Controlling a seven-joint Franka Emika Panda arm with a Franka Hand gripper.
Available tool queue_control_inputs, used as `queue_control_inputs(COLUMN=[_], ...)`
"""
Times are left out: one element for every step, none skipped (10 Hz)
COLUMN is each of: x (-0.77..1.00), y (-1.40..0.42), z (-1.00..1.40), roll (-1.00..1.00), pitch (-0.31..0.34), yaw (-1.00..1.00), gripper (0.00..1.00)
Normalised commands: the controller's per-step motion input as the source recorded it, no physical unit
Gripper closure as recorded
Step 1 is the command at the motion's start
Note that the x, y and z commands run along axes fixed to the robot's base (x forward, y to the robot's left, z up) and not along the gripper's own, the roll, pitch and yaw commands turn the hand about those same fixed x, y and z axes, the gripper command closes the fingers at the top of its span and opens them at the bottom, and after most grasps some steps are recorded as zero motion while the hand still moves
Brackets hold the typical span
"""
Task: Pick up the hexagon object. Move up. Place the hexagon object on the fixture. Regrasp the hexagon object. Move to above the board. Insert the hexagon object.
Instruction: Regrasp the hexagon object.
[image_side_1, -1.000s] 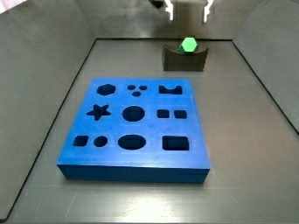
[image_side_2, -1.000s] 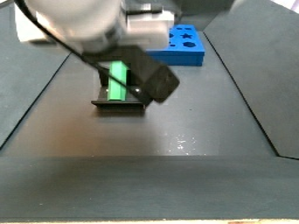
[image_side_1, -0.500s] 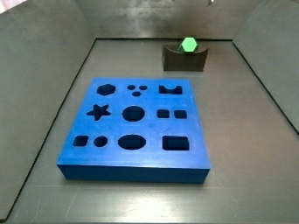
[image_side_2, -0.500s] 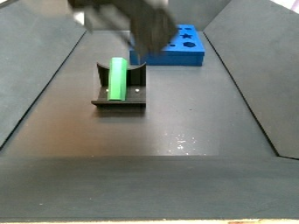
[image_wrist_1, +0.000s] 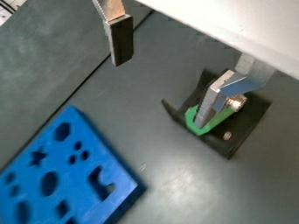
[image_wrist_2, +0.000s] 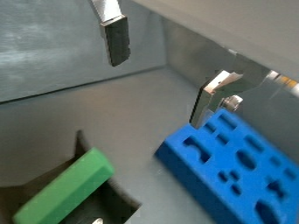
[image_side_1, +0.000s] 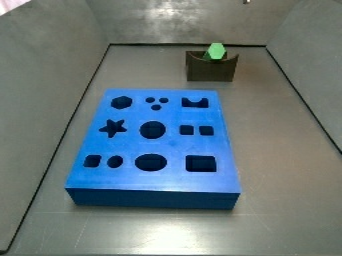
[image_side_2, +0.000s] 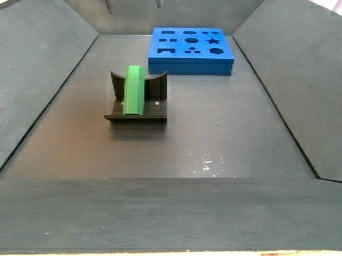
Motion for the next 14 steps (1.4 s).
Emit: queue_control_inputs(x=[-0.04, -0.04, -0.04, -0.04, -0.03, -0.03, -0.03, -0.02, -0.02, -0.02, 0.0, 0.02, 0.03, 0.04], y=[-0.03, -0.04, -0.04, -0.03, -0.03, -0.02, -0.02, -0.02, -0.02, -0.02, -0.02, -0.03, -0.03, -0.03], z=[0.03, 0.01, 0.01, 0.01, 0.01, 0.0, 0.0, 0.0, 0.01, 0.01, 0.01, 0.0, -0.01, -0.01], roll=[1.0, 1.0, 1.0, 1.0, 1.0, 1.0, 1.0, 1.0, 1.0, 1.0, 1.0, 1.0, 1.0, 1.0], pitch=[0.005, 0.0, -0.005, -0.01, -0.017, -0.025, -0.029, -0.029, -0.027, -0.024, -0.017, -0.011, 0.001, 0.007], yaw=[0.02, 0.02, 0.02, 0.02, 0.02, 0.02, 0.02, 0.02, 0.02, 0.02, 0.02, 0.02, 0.03, 0.03], gripper=[0.0, 0.0, 0.0, 0.0, 0.0, 0.0, 0.0, 0.0, 0.0, 0.0, 0.0, 0.0, 0.0, 0.0])
